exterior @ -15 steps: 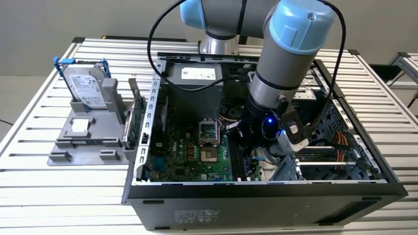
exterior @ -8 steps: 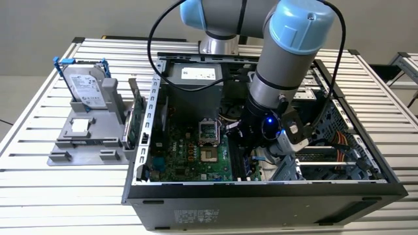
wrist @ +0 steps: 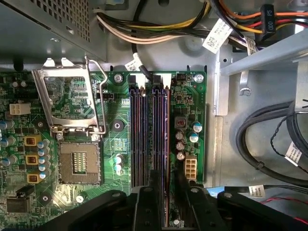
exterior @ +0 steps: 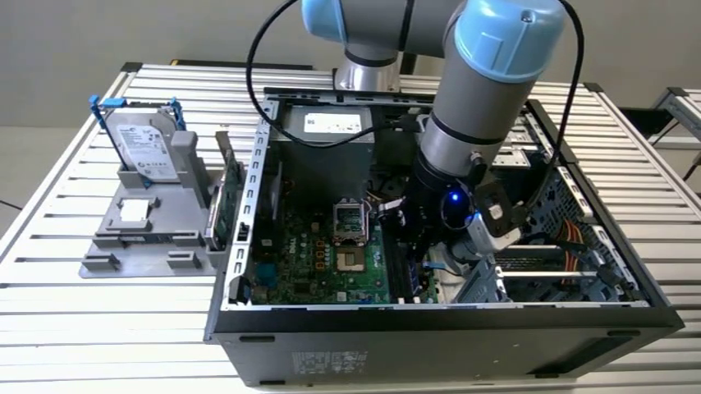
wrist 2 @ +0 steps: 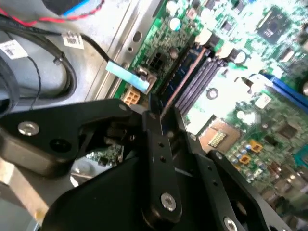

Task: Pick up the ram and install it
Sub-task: 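Insert the ram into the slot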

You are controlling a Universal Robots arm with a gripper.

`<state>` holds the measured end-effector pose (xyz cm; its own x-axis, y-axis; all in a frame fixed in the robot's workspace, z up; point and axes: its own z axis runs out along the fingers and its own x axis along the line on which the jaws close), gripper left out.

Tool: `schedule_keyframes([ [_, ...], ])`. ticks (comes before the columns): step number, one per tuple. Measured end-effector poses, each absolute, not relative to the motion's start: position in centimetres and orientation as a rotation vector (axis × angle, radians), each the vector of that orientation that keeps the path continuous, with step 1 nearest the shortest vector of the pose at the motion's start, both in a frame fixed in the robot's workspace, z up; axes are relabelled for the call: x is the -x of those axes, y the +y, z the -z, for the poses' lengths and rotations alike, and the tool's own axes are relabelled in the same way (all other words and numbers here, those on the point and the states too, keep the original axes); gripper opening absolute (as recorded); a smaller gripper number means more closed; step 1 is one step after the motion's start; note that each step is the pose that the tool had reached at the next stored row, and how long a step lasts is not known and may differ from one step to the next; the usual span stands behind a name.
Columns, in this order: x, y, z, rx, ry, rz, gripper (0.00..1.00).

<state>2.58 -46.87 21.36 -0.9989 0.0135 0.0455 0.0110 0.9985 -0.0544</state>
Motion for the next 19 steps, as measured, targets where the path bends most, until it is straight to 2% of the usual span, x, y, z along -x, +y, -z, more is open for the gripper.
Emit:
schedule_keyframes([
  [9,-2.6,-46.9,-25.5,0.019,-3.095,-0.083,1.0],
  [19,-2.6,-46.9,-26.4,0.019,-3.095,-0.083,1.0],
])
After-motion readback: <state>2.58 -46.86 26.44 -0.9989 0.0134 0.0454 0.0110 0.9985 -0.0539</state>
